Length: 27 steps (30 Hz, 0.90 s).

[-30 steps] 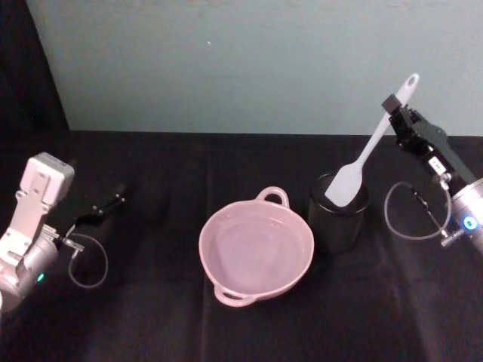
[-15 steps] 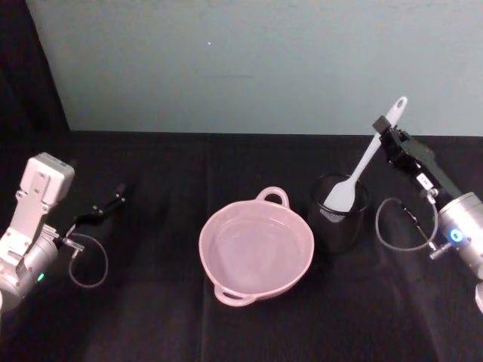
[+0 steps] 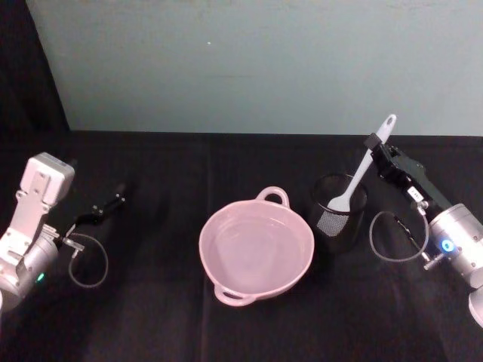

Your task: Use the one hand to pick up the spoon and stir the clear water in the bowl.

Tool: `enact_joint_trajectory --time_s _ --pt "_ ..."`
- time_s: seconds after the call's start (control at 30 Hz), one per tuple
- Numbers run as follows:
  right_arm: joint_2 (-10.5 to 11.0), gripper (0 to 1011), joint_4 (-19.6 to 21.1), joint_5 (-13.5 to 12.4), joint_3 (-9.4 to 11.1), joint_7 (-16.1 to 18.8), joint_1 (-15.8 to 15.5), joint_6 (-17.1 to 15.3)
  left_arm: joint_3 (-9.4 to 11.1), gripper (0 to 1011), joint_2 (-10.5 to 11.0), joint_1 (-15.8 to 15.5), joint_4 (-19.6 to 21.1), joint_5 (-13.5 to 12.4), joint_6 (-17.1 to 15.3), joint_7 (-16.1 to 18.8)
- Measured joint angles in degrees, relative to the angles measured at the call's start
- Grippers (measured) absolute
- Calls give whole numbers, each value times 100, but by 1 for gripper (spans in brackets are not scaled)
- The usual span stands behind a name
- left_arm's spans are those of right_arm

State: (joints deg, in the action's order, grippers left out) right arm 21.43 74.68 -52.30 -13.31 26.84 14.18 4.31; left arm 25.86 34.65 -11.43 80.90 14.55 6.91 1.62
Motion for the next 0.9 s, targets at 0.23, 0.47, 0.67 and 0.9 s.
enact_joint_trajectory --time_s 0.23,0.47,0.67,0.9 --pt "-12 112 -21 136 -33 -112 -4 -27 0 1005 0 0 0 0 0 0" --pt "-45 112 -41 199 -23 -154 -15 -31 0 1005 0 0 0 0 0 0" --pt "-84 112 -88 232 -14 -151 3 -31 0 1005 0 0 0 0 0 0" --pt "-117 112 -174 283 -31 -113 50 -34 0 1005 0 0 0 0 0 0"
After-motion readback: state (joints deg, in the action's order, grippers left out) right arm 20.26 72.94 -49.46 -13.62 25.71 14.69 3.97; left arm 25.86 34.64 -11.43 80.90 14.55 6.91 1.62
